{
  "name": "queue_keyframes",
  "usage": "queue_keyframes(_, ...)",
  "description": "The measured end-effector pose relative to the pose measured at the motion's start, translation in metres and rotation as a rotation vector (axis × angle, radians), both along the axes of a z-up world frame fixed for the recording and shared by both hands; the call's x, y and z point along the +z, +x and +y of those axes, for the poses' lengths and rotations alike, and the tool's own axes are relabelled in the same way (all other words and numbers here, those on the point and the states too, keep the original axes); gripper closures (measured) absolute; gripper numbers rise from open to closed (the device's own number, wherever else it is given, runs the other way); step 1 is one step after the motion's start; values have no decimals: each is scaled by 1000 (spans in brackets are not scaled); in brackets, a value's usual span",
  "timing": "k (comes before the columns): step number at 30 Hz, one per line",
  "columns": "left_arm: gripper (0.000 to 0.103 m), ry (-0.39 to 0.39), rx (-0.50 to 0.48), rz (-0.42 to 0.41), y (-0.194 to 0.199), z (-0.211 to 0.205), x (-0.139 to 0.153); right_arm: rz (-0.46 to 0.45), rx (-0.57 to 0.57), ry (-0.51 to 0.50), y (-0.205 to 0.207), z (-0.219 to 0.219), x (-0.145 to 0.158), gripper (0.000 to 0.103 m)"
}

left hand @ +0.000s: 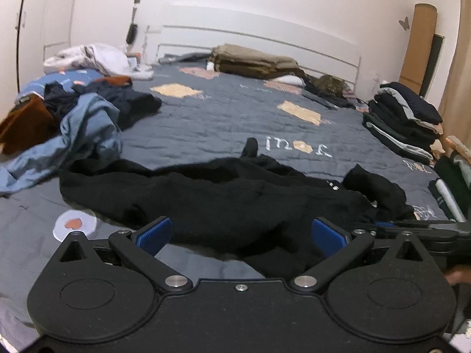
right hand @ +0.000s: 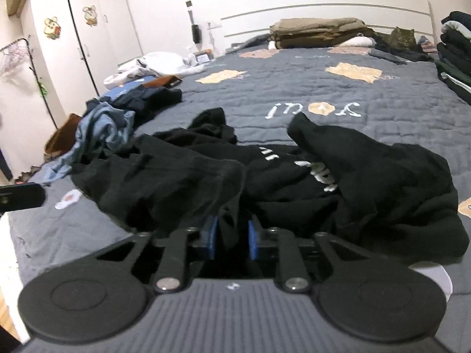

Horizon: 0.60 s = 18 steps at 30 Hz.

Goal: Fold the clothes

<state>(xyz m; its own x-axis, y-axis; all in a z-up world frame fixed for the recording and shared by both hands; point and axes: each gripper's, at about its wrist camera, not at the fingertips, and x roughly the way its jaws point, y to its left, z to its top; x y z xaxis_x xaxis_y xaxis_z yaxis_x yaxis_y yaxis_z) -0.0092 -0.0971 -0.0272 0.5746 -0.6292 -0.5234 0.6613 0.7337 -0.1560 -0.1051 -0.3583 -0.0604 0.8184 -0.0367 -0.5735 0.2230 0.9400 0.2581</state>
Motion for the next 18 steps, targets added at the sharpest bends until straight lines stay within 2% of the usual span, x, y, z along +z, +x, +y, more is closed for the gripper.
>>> queue_keyframes(6,0,-42,23,-47,-2,5,8,-29,85,22,-8,13,16,88)
queue_keyframes(11,0,-65,31,-44,0,8,11,-30,248,42,-15,36,25,92)
queue_keyframes(18,0,-81,50,-31,3,12,11,77,480,44,-17,75,18,92)
